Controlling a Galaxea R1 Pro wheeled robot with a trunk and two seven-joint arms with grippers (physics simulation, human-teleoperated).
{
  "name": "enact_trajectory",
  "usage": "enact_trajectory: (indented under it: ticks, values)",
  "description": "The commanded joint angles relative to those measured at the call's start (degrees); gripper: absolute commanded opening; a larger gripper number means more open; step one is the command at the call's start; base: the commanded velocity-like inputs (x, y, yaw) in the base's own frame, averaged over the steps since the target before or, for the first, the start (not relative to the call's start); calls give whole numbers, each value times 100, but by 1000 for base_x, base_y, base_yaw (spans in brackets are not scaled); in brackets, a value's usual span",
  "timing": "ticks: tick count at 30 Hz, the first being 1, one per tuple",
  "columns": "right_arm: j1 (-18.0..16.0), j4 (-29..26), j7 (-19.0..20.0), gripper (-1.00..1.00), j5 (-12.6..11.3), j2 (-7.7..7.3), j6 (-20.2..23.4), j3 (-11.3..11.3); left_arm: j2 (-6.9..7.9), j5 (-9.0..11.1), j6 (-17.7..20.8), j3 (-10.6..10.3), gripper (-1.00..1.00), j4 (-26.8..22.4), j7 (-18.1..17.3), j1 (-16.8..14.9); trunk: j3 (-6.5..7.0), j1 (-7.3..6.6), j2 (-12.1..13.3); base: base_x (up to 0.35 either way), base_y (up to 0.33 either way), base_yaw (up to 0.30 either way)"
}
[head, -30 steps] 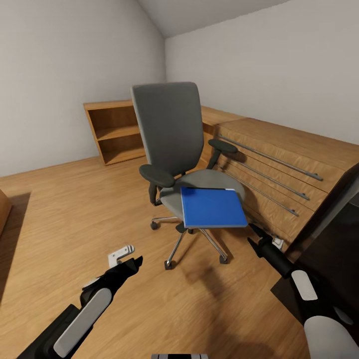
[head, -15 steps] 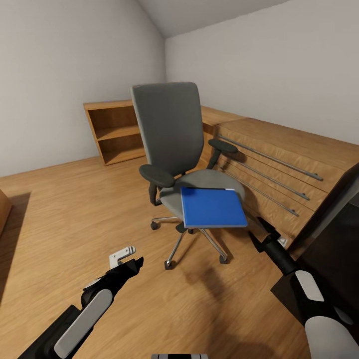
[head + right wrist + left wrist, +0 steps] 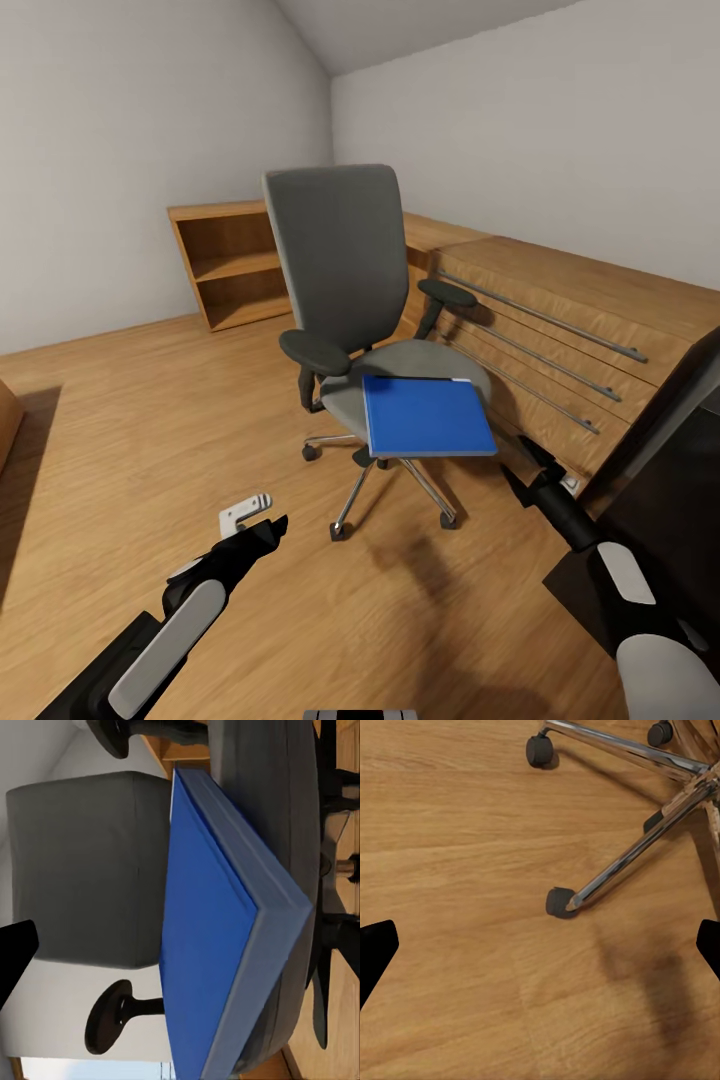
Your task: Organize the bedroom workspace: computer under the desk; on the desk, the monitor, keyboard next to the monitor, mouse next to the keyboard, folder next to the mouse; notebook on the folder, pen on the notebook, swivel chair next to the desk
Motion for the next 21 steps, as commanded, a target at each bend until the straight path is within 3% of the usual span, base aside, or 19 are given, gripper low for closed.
enact_trajectory:
  ticks: [1,16,21]
  values:
    - [-4,20,-66,100,-9,-21,-23,-15,5,22,7,-13,100,-8,43,-6,-5,-1,-2,8,-18,0]
    - [-4,82,-544,100,-19,-39,-320,-18,5,25,7,-20,100,-8,38,-6,-5,-1,-2,36,-33,0]
    - [-4,90,-575,100,-13,-35,-346,-16,5,25,6,-20,100,-4,41,-6,-5,-1,-2,171,0,0]
